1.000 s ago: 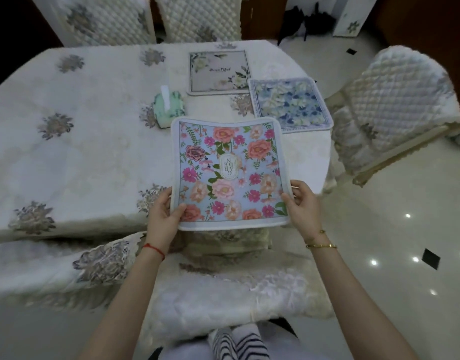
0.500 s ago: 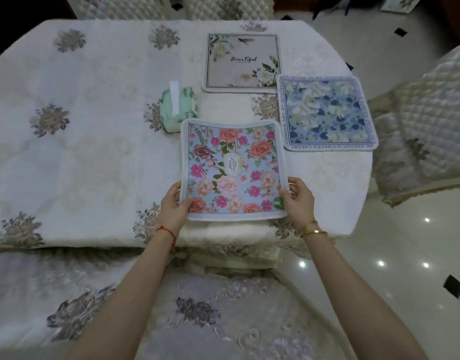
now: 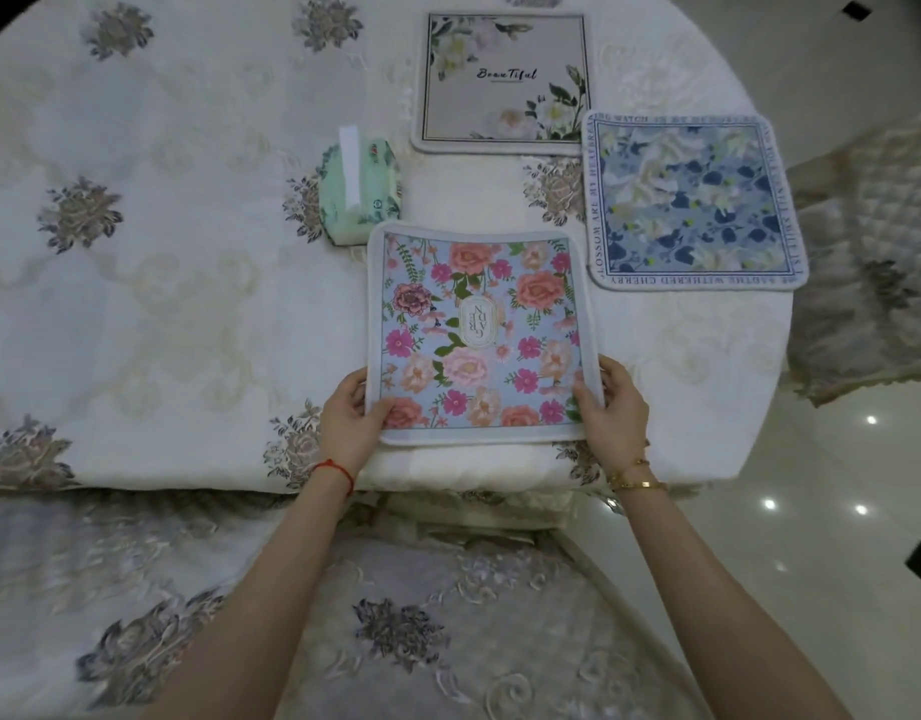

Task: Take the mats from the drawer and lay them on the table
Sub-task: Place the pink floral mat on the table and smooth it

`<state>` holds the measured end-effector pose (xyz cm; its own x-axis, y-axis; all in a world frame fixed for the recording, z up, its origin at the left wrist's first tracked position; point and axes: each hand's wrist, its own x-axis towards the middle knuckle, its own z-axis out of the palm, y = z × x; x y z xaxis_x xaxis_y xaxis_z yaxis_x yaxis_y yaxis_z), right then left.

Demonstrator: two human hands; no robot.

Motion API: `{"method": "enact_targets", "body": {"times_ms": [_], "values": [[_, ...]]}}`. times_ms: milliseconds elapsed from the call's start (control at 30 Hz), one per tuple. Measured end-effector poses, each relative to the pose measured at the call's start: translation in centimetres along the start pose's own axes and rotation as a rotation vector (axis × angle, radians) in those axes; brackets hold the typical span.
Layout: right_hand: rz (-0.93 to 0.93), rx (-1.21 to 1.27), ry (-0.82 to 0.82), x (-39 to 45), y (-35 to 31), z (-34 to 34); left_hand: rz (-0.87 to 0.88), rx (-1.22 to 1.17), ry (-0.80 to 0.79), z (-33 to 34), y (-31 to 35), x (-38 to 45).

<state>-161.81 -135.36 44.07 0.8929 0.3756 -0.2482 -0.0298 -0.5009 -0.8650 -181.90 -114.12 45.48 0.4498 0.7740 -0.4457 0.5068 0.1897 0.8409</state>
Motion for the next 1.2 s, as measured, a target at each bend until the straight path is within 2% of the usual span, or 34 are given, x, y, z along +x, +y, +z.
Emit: {"method": "enact_targets", "body": {"times_ms": [267,500,600,700,867,1067,1200], "values": [[0.009,-0.021,-0.006,-1.4,1.3,-0.5,0.012,0.024,-0.037,-0.6,-1.4,-0.6],[0.016,-0.070,0.013,-2.5,2.0,-0.2,0.029,-0.004,0.050,-0.3,-1.8,-1.1],[-0.096,-0.142,0.077,-2.3,1.4,-0.1,0.102,0.169,0.143,0.0,-1.7,-1.3],[-0.292,-0.373,0.133,-0.8,0.9,0.3,0.300,0.394,0.182,0.2,-1.2,0.0],[-0.490,-0.621,-0.113,4.4,-2.1,4.2,0.617,0.625,0.056,2.8,1.8,5.6],[-0.593,-0.865,-0.298,9.6,-4.3,10.5,0.689,0.932,-0.134,6.9,4.0,12.3],[-0.602,-0.893,-0.271,10.6,-3.8,11.8,0.685,1.041,-0.098,7.8,3.3,14.0]]}}
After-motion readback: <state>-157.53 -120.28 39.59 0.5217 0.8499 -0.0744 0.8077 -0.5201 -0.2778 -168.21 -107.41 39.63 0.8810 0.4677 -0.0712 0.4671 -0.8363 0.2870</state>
